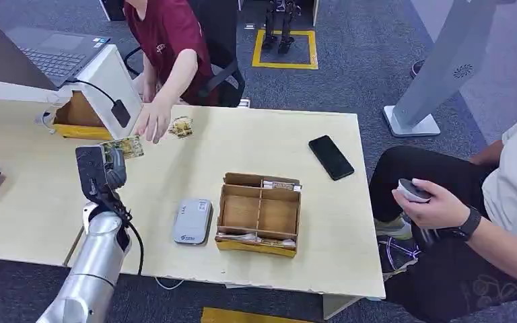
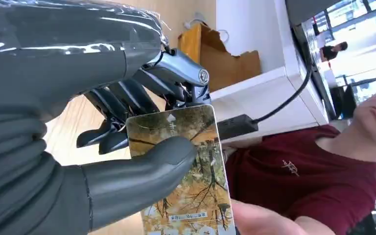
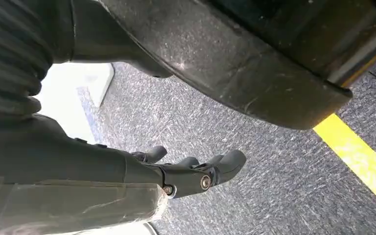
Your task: Pass the card to the sensor for recognition and then transmit it.
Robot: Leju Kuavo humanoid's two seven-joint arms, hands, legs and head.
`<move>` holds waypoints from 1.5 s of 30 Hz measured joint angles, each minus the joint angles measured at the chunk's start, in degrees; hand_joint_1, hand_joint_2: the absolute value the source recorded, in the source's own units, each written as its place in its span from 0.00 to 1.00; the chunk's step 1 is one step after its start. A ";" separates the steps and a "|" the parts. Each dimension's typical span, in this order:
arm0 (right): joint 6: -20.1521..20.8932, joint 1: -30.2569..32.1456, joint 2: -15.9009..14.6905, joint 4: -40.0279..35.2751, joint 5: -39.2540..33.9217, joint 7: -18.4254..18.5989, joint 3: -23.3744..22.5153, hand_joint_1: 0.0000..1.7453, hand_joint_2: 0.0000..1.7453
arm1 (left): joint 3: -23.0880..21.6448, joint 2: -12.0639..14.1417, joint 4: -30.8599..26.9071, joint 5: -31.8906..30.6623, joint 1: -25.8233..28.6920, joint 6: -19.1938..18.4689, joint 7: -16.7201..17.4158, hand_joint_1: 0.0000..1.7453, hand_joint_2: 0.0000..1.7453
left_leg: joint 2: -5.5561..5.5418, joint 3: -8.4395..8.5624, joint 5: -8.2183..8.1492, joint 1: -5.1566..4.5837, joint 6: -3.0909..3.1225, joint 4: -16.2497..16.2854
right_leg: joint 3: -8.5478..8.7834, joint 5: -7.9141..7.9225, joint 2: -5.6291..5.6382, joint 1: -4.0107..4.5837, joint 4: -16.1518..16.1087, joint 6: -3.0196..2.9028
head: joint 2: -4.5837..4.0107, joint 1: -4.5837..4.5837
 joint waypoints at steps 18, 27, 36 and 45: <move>0.20 -0.07 0.00 -0.09 0.92 -0.28 0.15 0.00 1.00 | 2.38 -0.15 3.98 0.28 -1.47 -1.33 -2.99 0.00 1.00 | 0.01 0.00 0.00 0.00 0.00 0.00 | -0.01 0.01 0.02 0.00 0.00 0.00 | 0.00 -0.02; -0.06 -0.04 0.00 -0.09 0.57 -0.17 0.15 0.00 1.00 | 2.47 -0.26 1.95 3.15 -0.33 -7.37 -2.38 0.00 1.00 | 0.02 0.00 0.00 0.00 0.00 0.00 | -0.01 0.01 0.05 0.00 0.00 0.00 | 0.00 0.00; -0.61 0.13 0.00 -0.09 -0.48 -0.35 -0.39 0.00 1.00 | -3.11 -0.26 -19.29 -9.46 17.29 -5.61 -11.79 0.00 1.00 | 0.17 0.01 -0.12 -0.02 0.02 -0.01 | -0.07 -0.06 0.20 -0.01 -0.04 0.01 | 0.00 -0.04; -1.55 0.31 0.00 -0.09 -1.38 -0.48 -2.01 0.00 1.00 | -13.74 -1.78 -36.33 -39.75 35.74 10.32 -18.24 0.00 1.00 | 0.16 -0.04 -0.22 -0.03 0.07 -0.01 | -0.08 -0.07 0.16 -0.02 -0.07 0.03 | 0.00 -0.02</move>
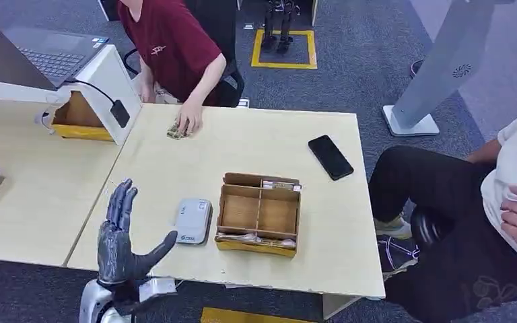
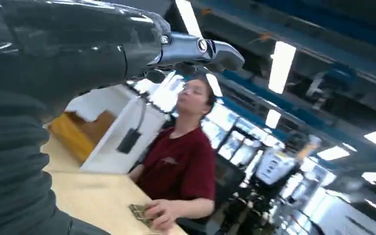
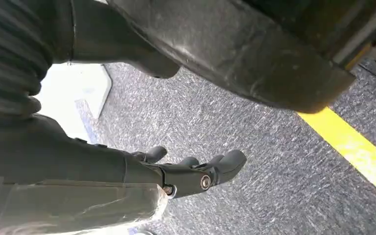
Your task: Pass the card to the sensor for recognition and then transmit it.
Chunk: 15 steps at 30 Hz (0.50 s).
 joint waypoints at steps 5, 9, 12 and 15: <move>-0.02 -0.03 0.00 0.00 0.37 -0.02 -0.66 0.00 1.00 | -0.68 -3.86 -5.90 -18.69 5.58 0.07 -0.62 0.00 1.00 | -0.01 0.01 0.00 0.00 0.00 0.00 | 0.02 0.01 -0.02 0.00 0.00 0.00 | 0.00 0.02; 0.07 -0.18 0.00 -0.02 1.44 -0.02 -0.72 0.00 1.00 | -2.14 -4.55 -8.08 -31.04 6.85 0.09 3.11 0.00 1.00 | -0.03 0.02 0.01 0.01 -0.01 0.00 | 0.03 0.02 -0.08 0.00 0.01 -0.01 | 0.00 0.02; 0.28 -0.34 0.02 -0.02 2.43 0.24 -0.70 0.00 1.00 | -5.26 -1.77 -7.88 -34.53 5.17 0.11 13.34 0.00 1.00 | -0.11 0.03 0.13 0.04 -0.07 0.00 | 0.03 0.02 -0.13 0.02 0.03 -0.02 | 0.00 0.04; 0.35 -0.61 0.02 -0.02 3.02 0.50 -0.70 0.00 1.00 | -8.20 2.36 -6.83 -35.38 2.39 0.11 18.88 0.00 1.00 | -0.11 0.07 0.15 0.04 -0.09 -0.03 | 0.03 0.03 -0.15 0.02 0.06 -0.03 | 0.00 -0.02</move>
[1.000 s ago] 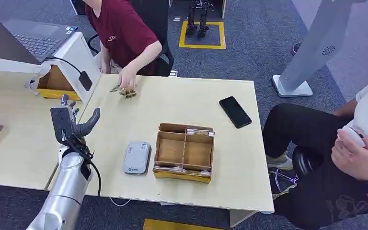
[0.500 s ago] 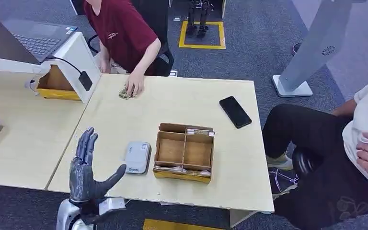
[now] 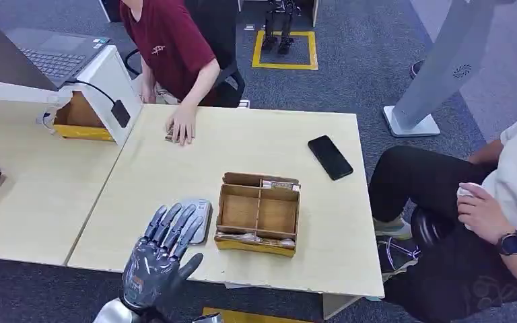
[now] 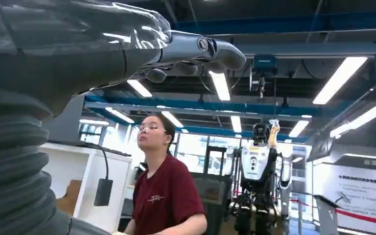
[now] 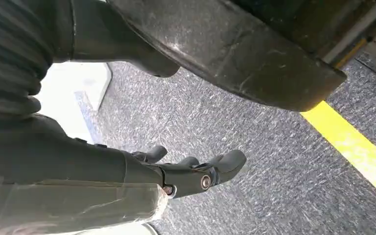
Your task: Pass the card to the sensor for recognition and then transmit it.
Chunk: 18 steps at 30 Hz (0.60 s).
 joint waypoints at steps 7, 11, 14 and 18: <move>0.79 -0.58 0.00 0.00 1.29 0.55 0.00 0.00 1.00 | -13.59 8.00 9.71 -0.37 -14.86 -0.04 28.40 0.00 1.00 | -0.43 -0.20 0.33 -0.02 -0.04 0.07 | -0.23 0.11 -0.32 0.00 0.02 0.10 | 0.00 0.02; 0.85 -1.14 0.13 -0.09 1.14 0.20 0.46 0.00 1.00 | -39.66 10.68 18.20 -0.37 -28.16 0.11 63.56 0.00 1.00 | -0.21 -0.27 0.35 -0.05 -0.02 0.04 | -0.13 0.33 -0.11 -0.02 0.02 0.04 | 0.00 0.04; 0.79 -1.11 0.15 -0.15 1.31 0.06 0.63 0.00 1.00 | -50.47 11.34 21.16 -0.37 -30.31 0.11 61.34 0.00 1.00 | 0.10 -0.37 0.32 -0.06 0.02 0.10 | -0.35 0.40 0.21 -0.03 -0.02 0.08 | 0.00 0.11; 0.70 -1.09 0.15 -0.20 1.29 0.09 0.92 0.00 1.00 | -56.12 12.45 23.62 -0.24 -32.70 0.13 60.67 0.00 1.00 | 0.06 -0.39 0.28 -0.04 0.03 0.09 | -0.38 0.37 0.13 -0.03 -0.04 0.10 | 0.00 0.09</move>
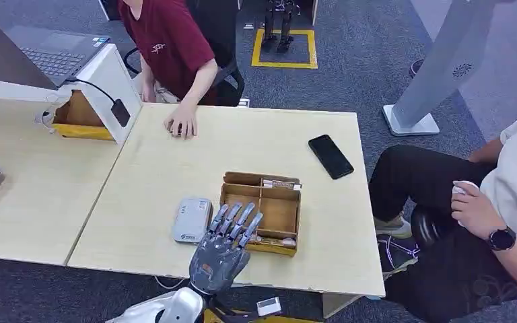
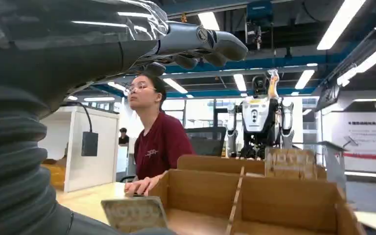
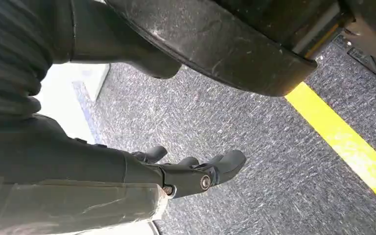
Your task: Pass the card to the sensor for recognition and then transmit it.
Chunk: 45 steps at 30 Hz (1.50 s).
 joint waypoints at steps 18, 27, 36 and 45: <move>0.26 0.02 0.00 0.00 0.02 0.04 0.07 0.00 1.00 | -3.83 1.25 1.40 0.05 -0.48 0.02 -0.44 0.00 1.00 | 0.00 -0.02 0.02 0.01 -0.02 -0.04 | -0.01 0.00 0.00 0.01 0.02 -0.01 | 0.00 0.00; 0.15 0.08 0.00 0.00 0.02 0.02 0.07 0.00 1.00 | 3.79 1.44 1.40 0.11 4.80 0.09 -10.05 0.00 1.00 | -0.02 -0.03 0.01 0.02 -0.02 -0.04 | -0.03 0.00 -0.02 0.01 0.02 -0.01 | 0.00 0.00; 0.15 0.36 0.00 0.00 0.02 -0.02 0.07 0.00 1.00 | 22.47 -2.12 1.77 0.11 13.58 0.09 -24.85 0.00 1.00 | 0.01 -0.04 0.01 0.02 -0.02 -0.04 | -0.04 0.00 -0.01 0.01 0.02 -0.01 | 0.00 0.00; 0.11 0.35 0.00 0.00 0.13 -0.11 0.05 0.00 1.00 | 27.78 -3.25 2.10 0.09 15.52 0.09 -25.68 0.00 1.00 | 0.00 -0.04 0.02 0.02 -0.02 -0.04 | -0.03 0.00 -0.03 0.01 0.02 -0.01 | 0.00 0.00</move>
